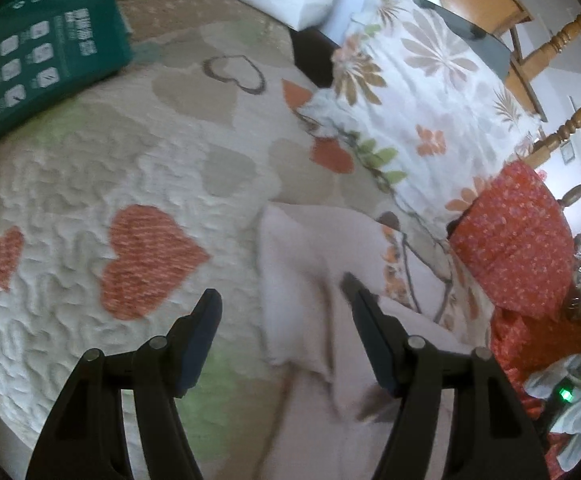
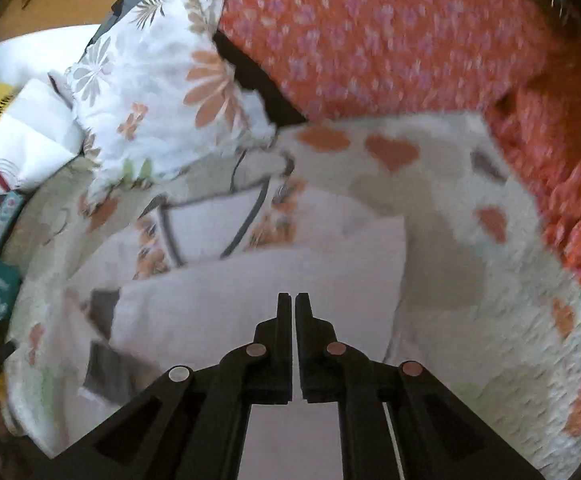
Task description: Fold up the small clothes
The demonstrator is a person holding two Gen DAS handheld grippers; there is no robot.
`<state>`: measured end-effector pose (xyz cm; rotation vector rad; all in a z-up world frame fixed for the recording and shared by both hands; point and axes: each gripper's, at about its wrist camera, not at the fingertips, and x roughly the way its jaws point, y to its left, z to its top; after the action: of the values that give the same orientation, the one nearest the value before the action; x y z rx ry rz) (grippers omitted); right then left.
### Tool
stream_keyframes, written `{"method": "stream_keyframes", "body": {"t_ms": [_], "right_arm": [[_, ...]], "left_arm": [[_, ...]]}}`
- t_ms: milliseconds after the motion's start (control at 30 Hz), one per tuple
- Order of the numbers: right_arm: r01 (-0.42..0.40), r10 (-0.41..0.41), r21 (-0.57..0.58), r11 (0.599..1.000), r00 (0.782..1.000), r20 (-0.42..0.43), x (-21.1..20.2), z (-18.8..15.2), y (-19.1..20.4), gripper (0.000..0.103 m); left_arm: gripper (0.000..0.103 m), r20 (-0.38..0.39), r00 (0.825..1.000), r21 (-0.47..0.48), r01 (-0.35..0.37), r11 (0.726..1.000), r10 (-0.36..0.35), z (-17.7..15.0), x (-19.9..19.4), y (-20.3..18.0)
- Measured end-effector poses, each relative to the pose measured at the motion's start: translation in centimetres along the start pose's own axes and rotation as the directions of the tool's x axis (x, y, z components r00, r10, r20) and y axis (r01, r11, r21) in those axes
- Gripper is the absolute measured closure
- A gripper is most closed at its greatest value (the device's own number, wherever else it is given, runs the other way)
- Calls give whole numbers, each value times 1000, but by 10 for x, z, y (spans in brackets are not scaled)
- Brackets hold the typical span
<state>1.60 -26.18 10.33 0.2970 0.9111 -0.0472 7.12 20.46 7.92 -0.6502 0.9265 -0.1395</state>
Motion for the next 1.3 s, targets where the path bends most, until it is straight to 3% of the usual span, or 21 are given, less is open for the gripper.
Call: {"method": "stream_keyframes", "body": {"t_ms": [33,100,167,233,267,367,400,433,567,667,700,733,767,800,900,1000,1067,1167,1300], "right_arm": [[-22,21,-28,999,1000,-14,2,-6,7,68],[-108,101,-132,985,993,-60,10,-27,41,50],[-164,143,-228,960,984,-108,18,-46,76,49],[-181,140,-406,896,982,-128,26,-73,126,46],[-174,130,-467,867,984,-124,27,-83,139,45],[-109,69,-685,721,994,-85,37,-111,190,38],[-80,53,-705,705,997,-60,39,-112,196,38],[-67,48,-699,712,998,-46,42,-109,196,37],[-111,75,-513,851,993,-90,61,-75,164,34],[-136,94,-435,890,989,-115,74,-64,151,34],[-163,115,-408,898,983,-140,79,-62,149,43],[-210,154,-370,905,973,-174,84,-60,147,70],[-251,187,-335,908,959,-212,89,-59,149,88],[-280,214,-307,909,949,-232,90,-60,150,98],[-347,291,-259,901,929,-231,75,-58,152,98],[-368,344,-185,911,927,-152,49,-38,137,98],[-346,339,-116,931,938,-79,32,-19,112,98],[-229,229,9,973,973,30,16,7,55,98],[-61,53,174,983,997,49,18,12,-21,98]], "left_arm": [[35,-3,1000,1,6,1000,-6,-1,3,-5],[34,-10,1000,14,6,1000,-6,-3,8,-16],[34,-17,1000,44,-1,999,1,-6,12,-26],[34,-10,1000,72,-16,997,17,-8,12,-32],[34,-1,1000,89,-31,996,31,-8,10,-34],[34,19,998,109,-67,992,65,-5,6,-30],[34,21,997,105,-71,992,69,-4,4,-27],[34,23,997,97,-72,993,70,-3,3,-23],[34,12,998,54,-62,997,61,2,-1,-7],[34,5,999,42,-55,998,54,3,-1,-2],[34,4,998,42,-58,997,58,3,-1,-1],[34,2,998,41,-59,997,59,2,0,-1],[34,0,998,36,-60,998,60,2,1,0],[34,-2,998,31,-62,998,62,1,2,1],[34,-9,998,5,-65,998,65,1,5,4],[34,-17,998,-19,-55,998,55,1,8,4],[34,-19,999,-22,-48,999,48,-1,9,1],[34,-19,999,-17,-42,999,42,-3,10,-5],[34,-23,997,-1,-71,997,71,-5,13,-10]]}}
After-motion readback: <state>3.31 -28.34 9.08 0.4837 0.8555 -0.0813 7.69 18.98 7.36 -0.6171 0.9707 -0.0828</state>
